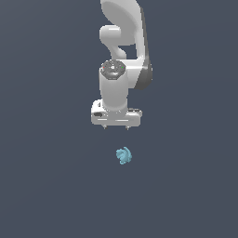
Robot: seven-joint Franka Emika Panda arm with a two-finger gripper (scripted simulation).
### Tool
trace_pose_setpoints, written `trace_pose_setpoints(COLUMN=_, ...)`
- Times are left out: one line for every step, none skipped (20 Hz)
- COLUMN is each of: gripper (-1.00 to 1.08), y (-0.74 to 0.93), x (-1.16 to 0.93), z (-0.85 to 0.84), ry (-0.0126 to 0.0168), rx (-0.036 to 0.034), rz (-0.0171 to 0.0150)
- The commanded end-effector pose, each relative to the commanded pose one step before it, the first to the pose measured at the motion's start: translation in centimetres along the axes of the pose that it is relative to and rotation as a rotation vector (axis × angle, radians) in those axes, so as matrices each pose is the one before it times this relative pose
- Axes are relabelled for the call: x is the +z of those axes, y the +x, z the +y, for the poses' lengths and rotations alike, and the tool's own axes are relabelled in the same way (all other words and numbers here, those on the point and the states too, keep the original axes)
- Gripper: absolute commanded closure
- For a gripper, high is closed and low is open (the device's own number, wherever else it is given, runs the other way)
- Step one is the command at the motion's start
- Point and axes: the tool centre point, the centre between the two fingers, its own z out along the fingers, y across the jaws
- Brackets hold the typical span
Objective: Pick up the object and move it to a goal position.
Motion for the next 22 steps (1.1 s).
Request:
trace_pose_setpoints(gripper=-0.92, y=0.000, x=0.000, z=0.001, ry=0.00000, rx=0.00000, rz=0.00000)
trace_pose_setpoints(gripper=-0.92, y=0.010, x=-0.003, z=-0.027, ry=-0.00033, rx=-0.00060, rz=0.00011)
trace_pose_setpoints(gripper=-0.92, y=0.026, x=-0.014, z=-0.129, ry=-0.00134, rx=-0.00248, rz=0.00043)
trace_pose_setpoints(gripper=-0.92, y=0.043, x=-0.022, z=-0.196, ry=-0.00207, rx=-0.00379, rz=0.00067)
trace_pose_setpoints(gripper=-0.92, y=0.059, x=-0.032, z=-0.268, ry=-0.00284, rx=-0.00508, rz=0.00094)
trace_pose_setpoints(gripper=-0.92, y=0.070, x=-0.046, z=-0.344, ry=-0.00363, rx=-0.00626, rz=0.00124)
trace_pose_setpoints(gripper=-0.92, y=0.063, x=-0.053, z=-0.349, ry=-0.00368, rx=-0.00594, rz=0.00129)
trace_pose_setpoints(gripper=-0.92, y=0.040, x=-0.048, z=-0.268, ry=-0.00283, rx=-0.00409, rz=0.00101)
trace_pose_setpoints(gripper=-0.92, y=0.018, x=-0.041, z=-0.192, ry=-0.00203, rx=-0.00241, rz=0.00073)
trace_pose_setpoints(gripper=-0.92, y=-0.001, x=-0.032, z=-0.113, ry=-0.00122, rx=-0.00084, rz=0.00044)
trace_pose_setpoints(gripper=-0.92, y=-0.011, x=-0.011, z=-0.049, ry=0.00000, rx=0.00000, rz=0.00000)
trace_pose_setpoints(gripper=-0.92, y=-0.011, x=-0.006, z=0.035, ry=-0.00009, rx=0.00097, rz=0.00001)
trace_pose_setpoints(gripper=-0.92, y=0.005, x=0.009, z=0.039, ry=0.00000, rx=0.00000, rz=0.00000)
trace_pose_setpoints(gripper=-0.92, y=0.042, x=0.040, z=0.038, ry=0.00070, rx=-0.00168, rz=-0.00021)
trace_pose_setpoints(gripper=-0.92, y=0.073, x=0.047, z=-0.013, ry=0.00002, rx=-0.00384, rz=0.00007)
trace_pose_setpoints(gripper=-0.92, y=0.108, x=0.062, z=-0.030, ry=-0.00023, rx=-0.00564, rz=0.00019)
trace_pose_setpoints(gripper=-0.92, y=0.141, x=0.080, z=-0.046, ry=-0.00037, rx=-0.00746, rz=0.00027)
trace_pose_setpoints(gripper=-0.92, y=0.170, x=0.099, z=-0.052, ry=-0.00039, rx=-0.00899, rz=0.00031)
trace_pose_setpoints(gripper=-0.92, y=0.195, x=0.118, z=-0.049, ry=-0.00033, rx=-0.01028, rz=0.00032)
trace_pose_setpoints(gripper=-0.92, y=0.220, x=0.137, z=-0.047, ry=-0.00029, rx=-0.01159, rz=0.00034)
trace_pose_setpoints(gripper=-0.92, y=0.246, x=0.156, z=-0.049, ry=-0.00029, rx=-0.01298, rz=0.00038)
trace_pose_setpoints(gripper=-0.92, y=0.275, x=0.175, z=-0.055, ry=-0.00032, rx=-0.01454, rz=0.00044)
